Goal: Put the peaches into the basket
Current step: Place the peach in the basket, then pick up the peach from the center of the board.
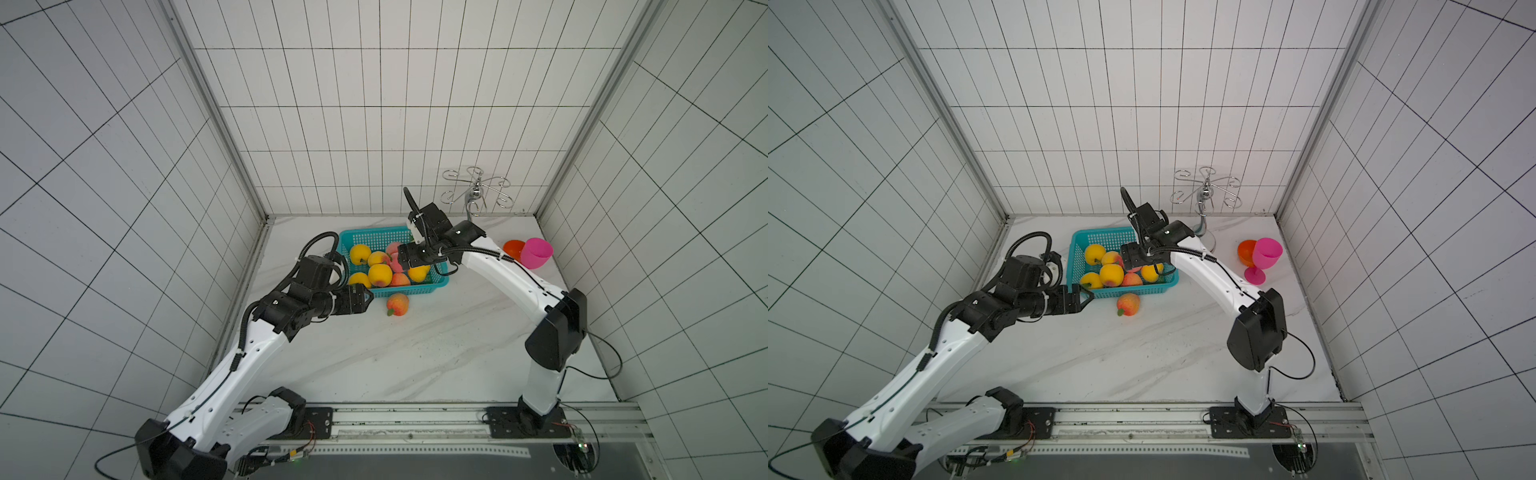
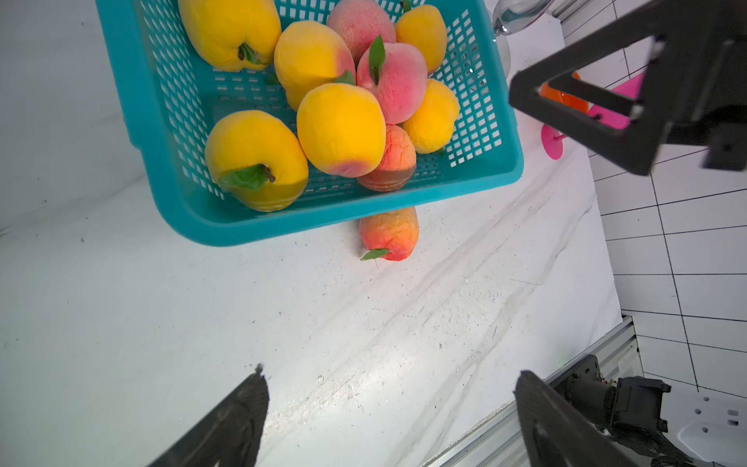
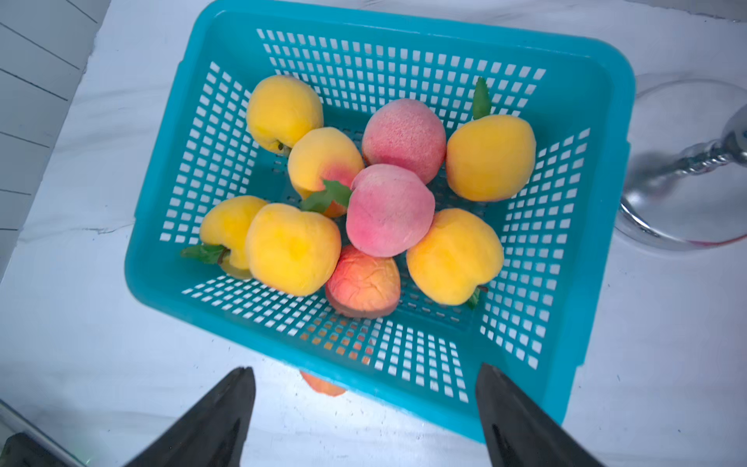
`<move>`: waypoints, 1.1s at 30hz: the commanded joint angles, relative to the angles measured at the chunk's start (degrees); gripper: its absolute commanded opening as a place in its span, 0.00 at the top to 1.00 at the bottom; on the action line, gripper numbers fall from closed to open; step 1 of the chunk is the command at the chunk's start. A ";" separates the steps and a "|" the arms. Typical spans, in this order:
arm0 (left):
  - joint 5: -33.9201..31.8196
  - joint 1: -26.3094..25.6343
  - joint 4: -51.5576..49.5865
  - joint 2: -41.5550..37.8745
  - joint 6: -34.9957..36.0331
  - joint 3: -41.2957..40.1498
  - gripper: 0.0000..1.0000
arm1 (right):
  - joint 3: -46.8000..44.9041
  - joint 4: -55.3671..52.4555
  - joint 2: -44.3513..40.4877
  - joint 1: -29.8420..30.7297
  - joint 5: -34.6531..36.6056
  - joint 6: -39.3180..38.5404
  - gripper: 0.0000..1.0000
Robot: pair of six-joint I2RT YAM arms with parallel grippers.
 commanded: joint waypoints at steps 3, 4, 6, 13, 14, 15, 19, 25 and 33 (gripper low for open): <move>3.15 -0.10 -3.25 -2.88 -0.28 -2.82 0.07 | -6.31 -3.88 -6.92 5.16 6.37 3.93 0.11; 3.27 -0.35 -3.08 -3.66 -0.85 -3.72 0.07 | -7.27 -4.38 -8.36 6.38 7.08 4.83 0.11; 3.46 -0.92 -2.50 -5.15 -2.03 -5.37 0.07 | -9.59 -4.67 -11.13 8.32 8.04 6.66 0.11; 1.15 -4.89 -0.65 -7.14 -6.37 -9.23 0.07 | -19.17 -2.96 -19.50 11.71 7.10 10.40 0.11; 0.72 -5.68 0.18 -7.16 -7.03 -9.73 0.06 | -20.43 -2.46 -20.55 11.94 6.71 10.00 0.10; 0.23 -6.37 0.94 -7.16 -7.56 -10.12 0.06 | -21.39 -1.96 -21.37 12.04 6.36 9.65 0.10; -2.26 -9.40 5.48 -5.76 -9.83 -12.37 0.06 | -25.62 0.84 -25.07 12.04 4.24 6.97 0.10; -6.08 -13.41 11.45 -0.03 -13.63 -12.33 0.06 | -30.05 2.46 -28.11 10.93 -0.58 2.77 0.08; -16.41 -20.47 22.89 6.38 -17.74 -12.76 0.06 | -38.40 6.59 -34.89 4.38 -11.51 0.52 0.08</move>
